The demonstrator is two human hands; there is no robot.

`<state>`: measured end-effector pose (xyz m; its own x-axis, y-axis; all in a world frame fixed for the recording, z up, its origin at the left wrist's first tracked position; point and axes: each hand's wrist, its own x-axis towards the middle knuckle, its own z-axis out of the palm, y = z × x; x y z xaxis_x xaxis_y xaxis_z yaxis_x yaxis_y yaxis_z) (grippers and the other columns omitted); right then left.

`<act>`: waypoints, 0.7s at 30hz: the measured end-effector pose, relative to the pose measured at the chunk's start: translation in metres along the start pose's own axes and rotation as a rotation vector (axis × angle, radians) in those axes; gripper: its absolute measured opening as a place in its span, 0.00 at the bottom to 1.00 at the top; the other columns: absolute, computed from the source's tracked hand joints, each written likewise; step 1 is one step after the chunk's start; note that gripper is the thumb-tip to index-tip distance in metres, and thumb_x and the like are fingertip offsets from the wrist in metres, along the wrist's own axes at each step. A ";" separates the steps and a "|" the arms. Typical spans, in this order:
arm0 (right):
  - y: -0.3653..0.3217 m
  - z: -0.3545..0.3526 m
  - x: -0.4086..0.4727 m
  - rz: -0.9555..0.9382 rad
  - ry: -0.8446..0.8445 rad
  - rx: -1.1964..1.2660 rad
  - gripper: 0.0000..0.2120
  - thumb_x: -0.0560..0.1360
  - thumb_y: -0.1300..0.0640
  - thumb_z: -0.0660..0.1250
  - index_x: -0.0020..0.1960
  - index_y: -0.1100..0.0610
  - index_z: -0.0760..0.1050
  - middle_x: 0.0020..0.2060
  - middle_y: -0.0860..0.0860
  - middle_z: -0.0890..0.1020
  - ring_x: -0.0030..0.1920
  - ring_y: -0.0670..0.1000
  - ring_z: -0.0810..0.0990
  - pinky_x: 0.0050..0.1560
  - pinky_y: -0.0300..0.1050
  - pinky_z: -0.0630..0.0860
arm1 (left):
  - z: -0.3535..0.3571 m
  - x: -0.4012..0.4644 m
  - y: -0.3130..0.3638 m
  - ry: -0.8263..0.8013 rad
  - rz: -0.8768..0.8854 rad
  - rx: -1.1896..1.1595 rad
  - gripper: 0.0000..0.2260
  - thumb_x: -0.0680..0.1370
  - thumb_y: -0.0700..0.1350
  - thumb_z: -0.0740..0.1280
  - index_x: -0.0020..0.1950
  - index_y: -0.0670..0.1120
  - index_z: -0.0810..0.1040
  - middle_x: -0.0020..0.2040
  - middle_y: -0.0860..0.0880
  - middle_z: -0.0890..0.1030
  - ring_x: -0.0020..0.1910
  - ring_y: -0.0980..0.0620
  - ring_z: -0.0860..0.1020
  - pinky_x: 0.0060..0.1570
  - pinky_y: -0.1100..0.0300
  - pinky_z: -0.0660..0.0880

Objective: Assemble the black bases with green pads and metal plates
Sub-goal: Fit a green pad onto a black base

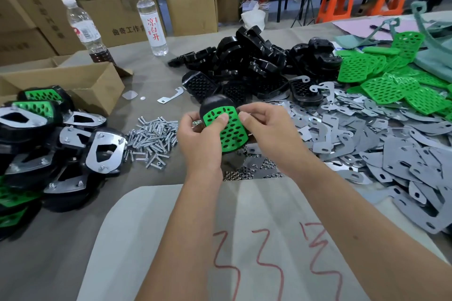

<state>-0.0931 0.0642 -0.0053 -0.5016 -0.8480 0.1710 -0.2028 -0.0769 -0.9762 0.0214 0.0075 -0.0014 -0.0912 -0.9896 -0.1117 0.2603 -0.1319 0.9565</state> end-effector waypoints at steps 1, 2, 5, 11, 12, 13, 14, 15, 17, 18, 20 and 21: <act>0.000 0.008 0.003 -0.035 0.017 -0.093 0.06 0.82 0.59 0.67 0.55 0.55 0.83 0.44 0.51 0.88 0.47 0.53 0.86 0.54 0.60 0.83 | -0.006 0.006 0.003 0.073 0.062 0.000 0.13 0.73 0.37 0.77 0.47 0.49 0.75 0.41 0.48 0.83 0.37 0.51 0.83 0.36 0.50 0.82; 0.001 0.016 0.008 -0.073 0.016 -0.213 0.06 0.82 0.58 0.67 0.56 0.56 0.83 0.44 0.51 0.87 0.46 0.53 0.85 0.53 0.59 0.82 | -0.014 0.012 0.006 0.152 0.122 0.005 0.14 0.73 0.38 0.77 0.46 0.51 0.74 0.40 0.50 0.83 0.35 0.54 0.82 0.35 0.54 0.81; 0.000 0.041 0.018 -0.290 -0.113 -0.760 0.09 0.80 0.57 0.69 0.59 0.55 0.83 0.51 0.51 0.86 0.54 0.54 0.80 0.61 0.51 0.75 | -0.038 0.028 0.014 0.407 0.243 0.035 0.16 0.72 0.41 0.77 0.44 0.56 0.72 0.43 0.54 0.81 0.35 0.63 0.81 0.36 0.58 0.81; -0.012 0.098 0.040 -0.381 -0.414 -1.269 0.26 0.74 0.66 0.66 0.71 0.52 0.73 0.68 0.49 0.74 0.72 0.57 0.64 0.70 0.60 0.66 | -0.063 0.048 0.018 0.656 0.239 0.006 0.16 0.70 0.43 0.76 0.43 0.56 0.70 0.48 0.51 0.82 0.44 0.50 0.84 0.46 0.49 0.84; -0.014 0.103 0.043 -0.369 -0.416 -1.309 0.25 0.74 0.67 0.66 0.70 0.52 0.74 0.67 0.50 0.75 0.72 0.57 0.66 0.71 0.61 0.65 | -0.064 0.049 0.018 0.663 0.229 -0.009 0.16 0.70 0.42 0.77 0.43 0.56 0.70 0.48 0.52 0.82 0.43 0.51 0.84 0.46 0.49 0.84; -0.016 0.106 0.045 -0.369 -0.401 -1.324 0.23 0.74 0.67 0.67 0.68 0.53 0.75 0.65 0.51 0.76 0.70 0.58 0.69 0.70 0.61 0.65 | -0.065 0.050 0.018 0.666 0.220 -0.023 0.16 0.70 0.42 0.76 0.42 0.55 0.70 0.47 0.52 0.82 0.42 0.52 0.83 0.45 0.50 0.84; -0.018 0.108 0.046 -0.375 -0.384 -1.326 0.22 0.74 0.67 0.68 0.66 0.55 0.76 0.63 0.53 0.77 0.69 0.59 0.71 0.69 0.59 0.66 | -0.065 0.050 0.018 0.672 0.210 -0.033 0.16 0.71 0.41 0.76 0.42 0.55 0.70 0.47 0.51 0.82 0.41 0.52 0.83 0.45 0.50 0.84; -0.017 0.108 0.048 -0.388 -0.370 -1.318 0.19 0.74 0.68 0.68 0.64 0.56 0.77 0.62 0.54 0.78 0.67 0.59 0.73 0.68 0.58 0.68 | -0.064 0.050 0.018 0.678 0.197 -0.037 0.16 0.70 0.41 0.76 0.42 0.55 0.70 0.48 0.51 0.82 0.41 0.52 0.83 0.45 0.50 0.84; -0.017 0.106 0.048 -0.417 -0.374 -1.335 0.16 0.75 0.67 0.68 0.60 0.56 0.78 0.59 0.55 0.80 0.64 0.60 0.76 0.63 0.55 0.70 | -0.064 0.050 0.018 0.684 0.177 -0.047 0.15 0.70 0.41 0.76 0.43 0.54 0.71 0.48 0.50 0.82 0.41 0.50 0.83 0.46 0.47 0.84; -0.017 0.104 0.047 -0.429 -0.382 -1.356 0.14 0.75 0.66 0.68 0.58 0.55 0.78 0.58 0.55 0.81 0.62 0.60 0.78 0.60 0.53 0.71 | -0.064 0.050 0.019 0.681 0.174 -0.050 0.15 0.70 0.41 0.76 0.44 0.53 0.71 0.48 0.50 0.82 0.41 0.50 0.83 0.47 0.47 0.84; -0.018 0.096 0.047 -0.430 -0.367 -1.358 0.08 0.78 0.63 0.67 0.53 0.52 0.78 0.55 0.53 0.83 0.59 0.59 0.79 0.53 0.50 0.68 | -0.063 0.049 0.019 0.670 0.172 -0.054 0.15 0.70 0.40 0.76 0.45 0.53 0.72 0.47 0.51 0.81 0.41 0.51 0.83 0.47 0.46 0.84; -0.018 0.091 0.046 -0.418 -0.342 -1.304 0.03 0.80 0.60 0.67 0.51 0.53 0.78 0.53 0.53 0.83 0.58 0.59 0.80 0.51 0.49 0.68 | -0.062 0.048 0.020 0.662 0.170 -0.057 0.15 0.70 0.40 0.76 0.44 0.53 0.72 0.48 0.51 0.82 0.42 0.51 0.84 0.48 0.46 0.84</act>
<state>-0.0363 -0.0210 0.0078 -0.0235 -0.9817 0.1888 -0.9997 0.0226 -0.0068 0.0817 -0.0462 -0.0046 0.5573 -0.8217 -0.1194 0.2706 0.0438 0.9617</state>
